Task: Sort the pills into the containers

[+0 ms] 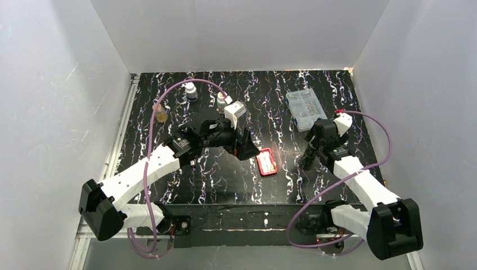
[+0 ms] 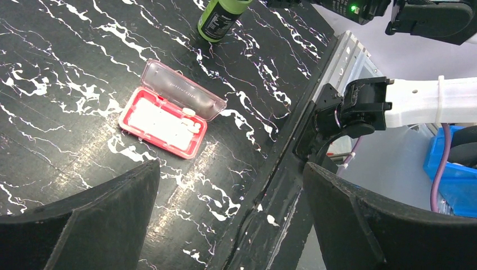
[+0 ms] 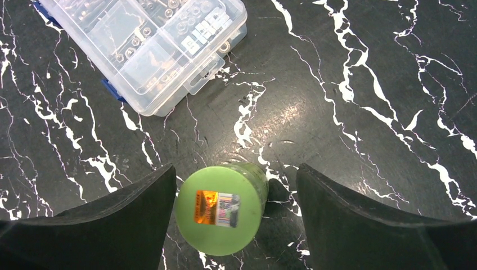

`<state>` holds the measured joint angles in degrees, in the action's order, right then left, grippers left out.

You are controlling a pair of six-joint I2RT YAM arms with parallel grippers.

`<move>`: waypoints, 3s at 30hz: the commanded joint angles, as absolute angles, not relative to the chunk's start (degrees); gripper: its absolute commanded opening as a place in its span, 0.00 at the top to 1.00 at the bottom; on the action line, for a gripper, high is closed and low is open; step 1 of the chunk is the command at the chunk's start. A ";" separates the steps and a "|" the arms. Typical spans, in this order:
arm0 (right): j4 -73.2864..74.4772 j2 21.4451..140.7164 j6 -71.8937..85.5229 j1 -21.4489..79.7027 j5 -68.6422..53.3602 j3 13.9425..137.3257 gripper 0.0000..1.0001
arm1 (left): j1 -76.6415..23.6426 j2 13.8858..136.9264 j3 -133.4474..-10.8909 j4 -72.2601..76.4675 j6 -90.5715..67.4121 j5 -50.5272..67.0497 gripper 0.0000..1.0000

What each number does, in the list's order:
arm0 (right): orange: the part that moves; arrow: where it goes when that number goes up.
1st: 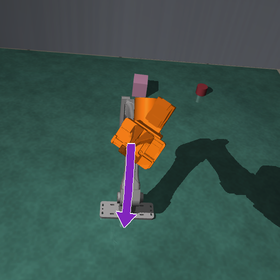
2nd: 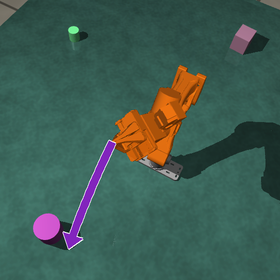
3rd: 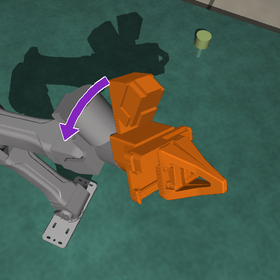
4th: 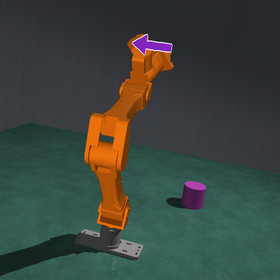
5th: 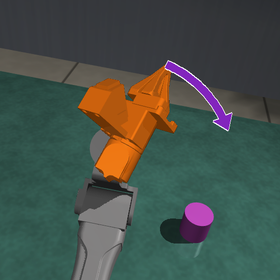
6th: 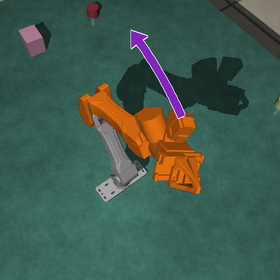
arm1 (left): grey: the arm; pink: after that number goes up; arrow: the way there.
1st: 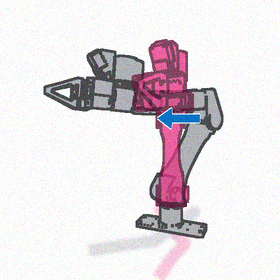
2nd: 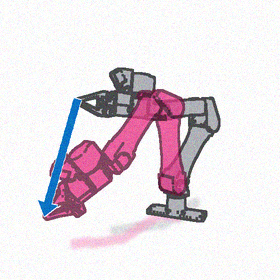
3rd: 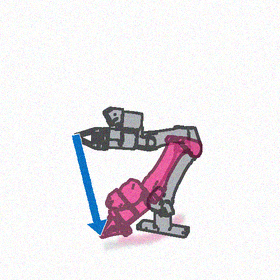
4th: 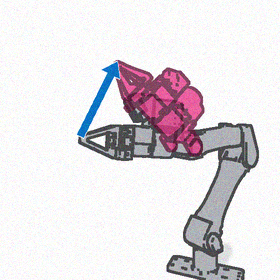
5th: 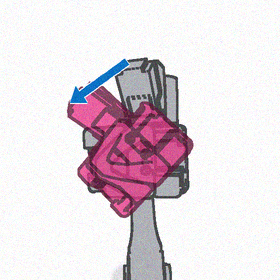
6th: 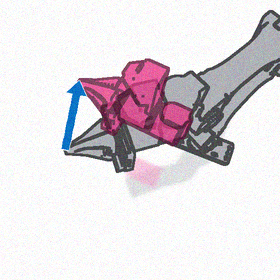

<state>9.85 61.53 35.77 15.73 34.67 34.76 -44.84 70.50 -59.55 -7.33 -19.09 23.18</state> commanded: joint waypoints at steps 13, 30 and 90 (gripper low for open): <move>30.46 55.30 35.88 15.58 26.11 49.56 0.07 | -44.28 70.21 -58.34 -7.83 -22.86 17.36 0.02; 36.96 58.62 36.92 28.44 5.30 53.71 0.19 | -43.58 79.66 -52.81 -4.05 -36.92 9.67 0.34; 29.70 78.90 40.06 34.44 -1.72 55.13 0.19 | -43.95 106.46 -57.80 7.66 -46.62 20.98 0.92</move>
<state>27.48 78.94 39.81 34.03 -3.12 52.15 -43.72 106.69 -56.14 7.66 -46.77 20.00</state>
